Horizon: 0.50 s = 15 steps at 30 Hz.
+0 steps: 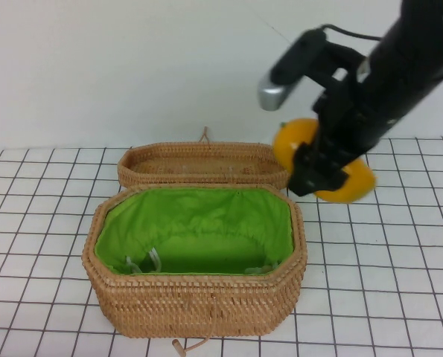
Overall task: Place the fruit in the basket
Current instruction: Place the mango on the basket
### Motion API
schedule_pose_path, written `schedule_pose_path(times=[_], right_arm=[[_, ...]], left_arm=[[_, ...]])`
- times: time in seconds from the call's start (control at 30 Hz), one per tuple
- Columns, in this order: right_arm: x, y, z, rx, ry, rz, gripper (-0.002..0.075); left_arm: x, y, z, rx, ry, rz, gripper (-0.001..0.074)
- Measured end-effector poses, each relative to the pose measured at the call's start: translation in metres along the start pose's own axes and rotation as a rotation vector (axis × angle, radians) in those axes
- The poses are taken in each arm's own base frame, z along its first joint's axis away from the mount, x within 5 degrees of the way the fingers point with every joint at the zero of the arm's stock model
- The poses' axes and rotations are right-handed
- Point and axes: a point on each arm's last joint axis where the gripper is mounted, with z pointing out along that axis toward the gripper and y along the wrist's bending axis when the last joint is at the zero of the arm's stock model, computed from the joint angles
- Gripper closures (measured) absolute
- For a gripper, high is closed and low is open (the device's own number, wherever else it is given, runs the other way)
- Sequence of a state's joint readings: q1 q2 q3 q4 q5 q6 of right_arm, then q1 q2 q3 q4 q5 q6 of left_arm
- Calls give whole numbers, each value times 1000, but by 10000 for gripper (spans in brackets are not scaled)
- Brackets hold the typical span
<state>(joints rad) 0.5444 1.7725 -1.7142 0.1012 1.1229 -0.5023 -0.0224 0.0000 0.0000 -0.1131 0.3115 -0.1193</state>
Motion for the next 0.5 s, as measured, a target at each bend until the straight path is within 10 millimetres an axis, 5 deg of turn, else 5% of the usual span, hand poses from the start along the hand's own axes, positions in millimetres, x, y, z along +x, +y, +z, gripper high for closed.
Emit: schedule_pose_path(times=[0.27, 0.5], right_arm=[[-46, 54, 30, -46, -78, -226, 214], [-59, 79, 82, -50, -61, -308, 214]], left_arm=[[0, 0, 0, 0, 0, 0, 737], [0, 0, 0, 0, 0, 0, 737]])
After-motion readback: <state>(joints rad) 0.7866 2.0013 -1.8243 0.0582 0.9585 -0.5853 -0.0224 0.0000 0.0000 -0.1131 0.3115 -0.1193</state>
